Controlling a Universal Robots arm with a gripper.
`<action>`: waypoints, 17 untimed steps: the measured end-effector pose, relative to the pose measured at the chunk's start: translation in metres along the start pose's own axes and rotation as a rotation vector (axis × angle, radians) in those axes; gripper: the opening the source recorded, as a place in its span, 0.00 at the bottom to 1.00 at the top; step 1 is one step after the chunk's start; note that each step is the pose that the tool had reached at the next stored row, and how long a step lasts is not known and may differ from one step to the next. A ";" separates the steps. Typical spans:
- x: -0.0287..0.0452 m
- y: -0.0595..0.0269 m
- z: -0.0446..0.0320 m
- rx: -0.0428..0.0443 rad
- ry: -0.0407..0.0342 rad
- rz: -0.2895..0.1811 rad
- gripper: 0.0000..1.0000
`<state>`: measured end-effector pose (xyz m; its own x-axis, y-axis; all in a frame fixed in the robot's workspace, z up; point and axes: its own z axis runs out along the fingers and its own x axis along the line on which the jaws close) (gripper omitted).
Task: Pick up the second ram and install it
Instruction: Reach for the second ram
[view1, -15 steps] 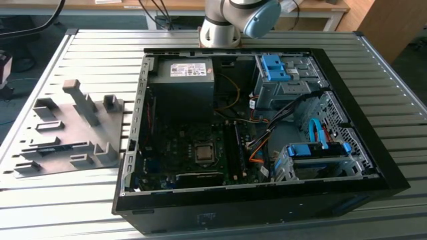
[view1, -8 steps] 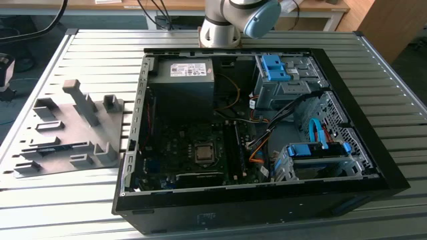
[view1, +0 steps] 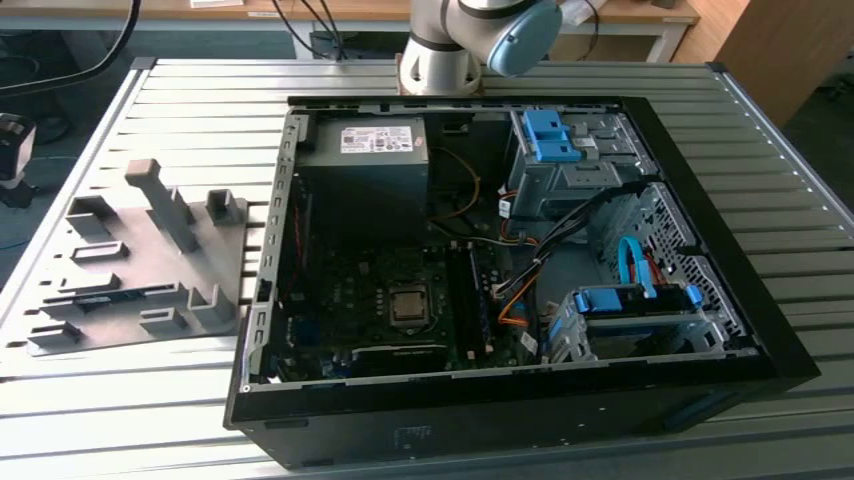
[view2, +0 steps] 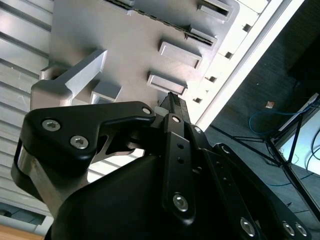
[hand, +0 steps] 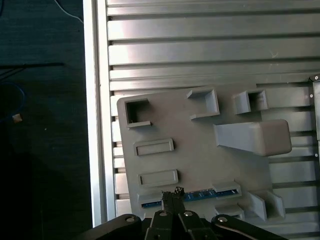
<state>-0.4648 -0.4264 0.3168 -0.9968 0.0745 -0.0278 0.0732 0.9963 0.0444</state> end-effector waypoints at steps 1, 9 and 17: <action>0.0000 0.0000 0.0009 0.0000 0.0000 0.000 0.10; 0.0002 -0.0004 0.0079 0.0001 0.0000 0.000 0.10; 0.0004 -0.0007 0.0156 0.0002 0.0001 0.000 0.10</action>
<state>-0.4648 -0.4264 0.3012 -0.9968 0.0745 -0.0277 0.0732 0.9963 0.0442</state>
